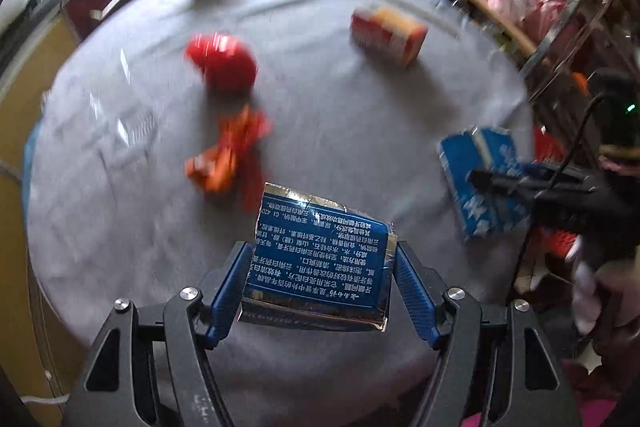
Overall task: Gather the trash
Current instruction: 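Grasp the flattened blue box with the left tool while the right tool lifts the toothpaste box, then hold both blue boxes raised above the table, then carry both blue boxes to the red basket and lower them inside, then open both tools to drop the boxes and turn back to the table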
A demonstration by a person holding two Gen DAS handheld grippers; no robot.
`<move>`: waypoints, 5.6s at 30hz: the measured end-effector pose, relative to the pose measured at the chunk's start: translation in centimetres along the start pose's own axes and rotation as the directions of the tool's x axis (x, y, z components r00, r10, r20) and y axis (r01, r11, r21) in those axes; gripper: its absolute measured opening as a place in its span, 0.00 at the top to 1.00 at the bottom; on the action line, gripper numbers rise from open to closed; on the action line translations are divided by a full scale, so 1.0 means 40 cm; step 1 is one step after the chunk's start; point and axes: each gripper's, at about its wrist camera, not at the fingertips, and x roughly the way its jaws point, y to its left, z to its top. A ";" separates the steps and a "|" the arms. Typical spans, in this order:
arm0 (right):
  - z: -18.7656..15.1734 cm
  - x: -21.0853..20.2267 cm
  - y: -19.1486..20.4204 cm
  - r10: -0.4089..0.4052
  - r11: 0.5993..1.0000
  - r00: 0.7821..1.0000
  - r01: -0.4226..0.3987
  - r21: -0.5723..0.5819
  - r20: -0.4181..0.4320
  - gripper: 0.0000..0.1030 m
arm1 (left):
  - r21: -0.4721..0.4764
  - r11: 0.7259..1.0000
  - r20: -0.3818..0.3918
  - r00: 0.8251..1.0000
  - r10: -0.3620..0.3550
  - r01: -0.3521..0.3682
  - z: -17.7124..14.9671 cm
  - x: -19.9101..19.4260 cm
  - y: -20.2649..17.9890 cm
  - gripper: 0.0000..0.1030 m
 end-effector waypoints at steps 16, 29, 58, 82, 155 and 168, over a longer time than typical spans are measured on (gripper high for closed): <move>-0.002 0.029 0.015 0.038 0.999 0.999 -0.038 0.011 -0.034 0.41 | -0.297 0.947 0.038 0.992 -0.120 0.125 -0.067 -0.051 0.125 0.27; -0.010 0.032 0.038 0.019 0.999 0.999 -0.020 -0.035 -0.035 0.40 | -0.203 0.978 -0.030 0.999 0.038 -0.043 -0.054 0.025 0.067 0.25; -0.031 -0.160 0.049 0.108 0.988 0.946 -0.066 -0.143 0.306 0.43 | -0.151 0.975 0.257 0.946 0.200 -0.165 -0.004 -0.146 -0.044 0.26; -0.078 -0.218 -0.080 0.044 0.999 0.934 -0.038 -0.022 0.355 0.43 | -0.021 0.978 0.286 0.936 0.205 -0.208 0.000 -0.132 -0.147 0.26; -0.337 -0.389 -0.717 -0.179 0.745 0.902 -0.137 0.652 0.394 0.39 | 0.587 0.780 0.038 0.956 -0.291 0.214 0.108 0.114 -0.878 0.25; -0.303 -0.477 -0.685 -0.209 0.777 0.867 -0.134 0.615 0.453 0.39 | 0.504 0.854 0.121 0.968 -0.220 0.131 0.085 0.023 -0.673 0.25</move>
